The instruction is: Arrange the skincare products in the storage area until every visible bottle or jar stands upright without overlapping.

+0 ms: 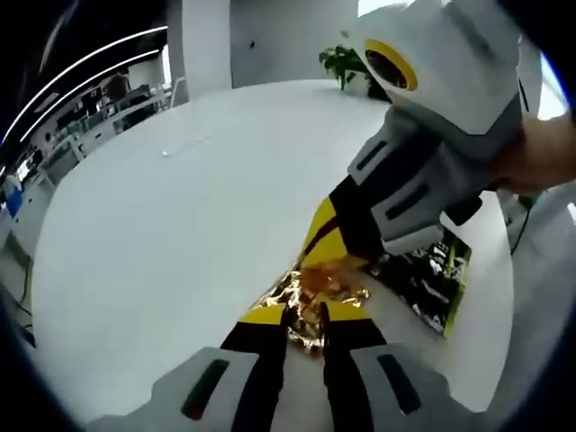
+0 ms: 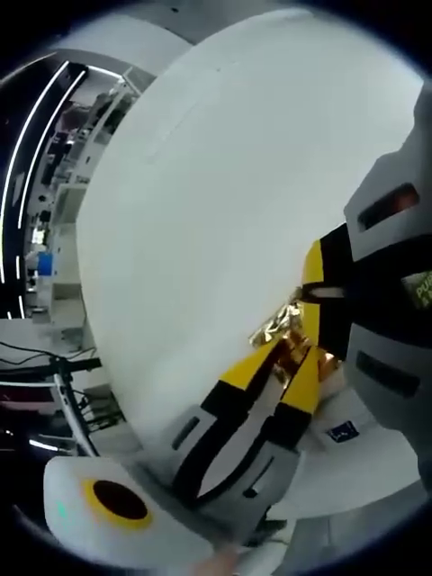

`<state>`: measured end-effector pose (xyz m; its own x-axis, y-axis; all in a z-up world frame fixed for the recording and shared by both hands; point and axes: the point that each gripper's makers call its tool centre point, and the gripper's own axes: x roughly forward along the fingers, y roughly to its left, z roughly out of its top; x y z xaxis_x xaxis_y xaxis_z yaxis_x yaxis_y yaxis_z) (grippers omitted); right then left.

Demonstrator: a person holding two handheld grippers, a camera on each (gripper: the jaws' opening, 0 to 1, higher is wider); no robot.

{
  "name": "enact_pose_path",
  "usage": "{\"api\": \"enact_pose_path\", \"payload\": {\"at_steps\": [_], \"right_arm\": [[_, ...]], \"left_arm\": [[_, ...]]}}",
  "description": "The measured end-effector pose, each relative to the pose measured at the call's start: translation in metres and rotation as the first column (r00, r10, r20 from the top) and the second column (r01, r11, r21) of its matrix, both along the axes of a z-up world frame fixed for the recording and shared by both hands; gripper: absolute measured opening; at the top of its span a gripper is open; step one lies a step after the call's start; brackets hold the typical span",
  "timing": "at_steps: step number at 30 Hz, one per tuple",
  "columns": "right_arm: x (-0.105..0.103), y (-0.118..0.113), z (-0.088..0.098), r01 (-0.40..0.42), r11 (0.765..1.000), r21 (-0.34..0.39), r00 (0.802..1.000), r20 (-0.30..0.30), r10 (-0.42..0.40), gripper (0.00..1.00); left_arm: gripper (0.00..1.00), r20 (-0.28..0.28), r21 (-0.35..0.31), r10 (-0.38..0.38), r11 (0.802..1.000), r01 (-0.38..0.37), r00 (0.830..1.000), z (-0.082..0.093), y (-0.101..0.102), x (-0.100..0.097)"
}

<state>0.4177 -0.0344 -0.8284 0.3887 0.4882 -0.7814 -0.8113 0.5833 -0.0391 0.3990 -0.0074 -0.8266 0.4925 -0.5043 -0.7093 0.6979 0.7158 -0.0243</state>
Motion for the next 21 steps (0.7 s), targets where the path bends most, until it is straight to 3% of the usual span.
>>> {"api": "enact_pose_path", "payload": {"at_steps": [5,8,11,16,18,21], "right_arm": [[0.007,-0.001,0.019,-0.005,1.0,0.03,0.996,0.093,0.002,0.04],[0.002,-0.004,0.03,0.004,0.999,0.048,0.993,0.121,-0.01,0.12],[-0.02,-0.015,0.038,0.009,0.999,0.042,0.99,0.137,-0.015,0.16],[-0.05,-0.031,0.026,0.018,1.0,0.021,0.992,0.123,-0.02,0.22],[-0.056,-0.032,0.018,0.05,0.998,0.036,0.995,0.087,-0.053,0.24],[-0.058,-0.031,0.01,0.037,0.999,0.011,0.994,0.102,-0.038,0.27]], "left_arm": [[0.19,-0.007,0.003,-0.009,1.0,0.009,1.0,-0.001,0.002,0.001],[0.19,-0.004,0.004,-0.017,1.0,0.017,1.0,-0.001,0.001,0.0],[0.19,-0.007,0.002,-0.019,1.0,0.019,1.0,-0.002,0.001,0.0],[0.19,-0.009,0.0,-0.022,1.0,0.022,1.0,-0.002,0.002,0.001],[0.19,-0.008,0.0,-0.021,1.0,0.021,1.0,-0.002,0.002,0.001],[0.19,-0.008,0.0,-0.018,1.0,0.018,1.0,-0.003,0.002,0.001]]}}
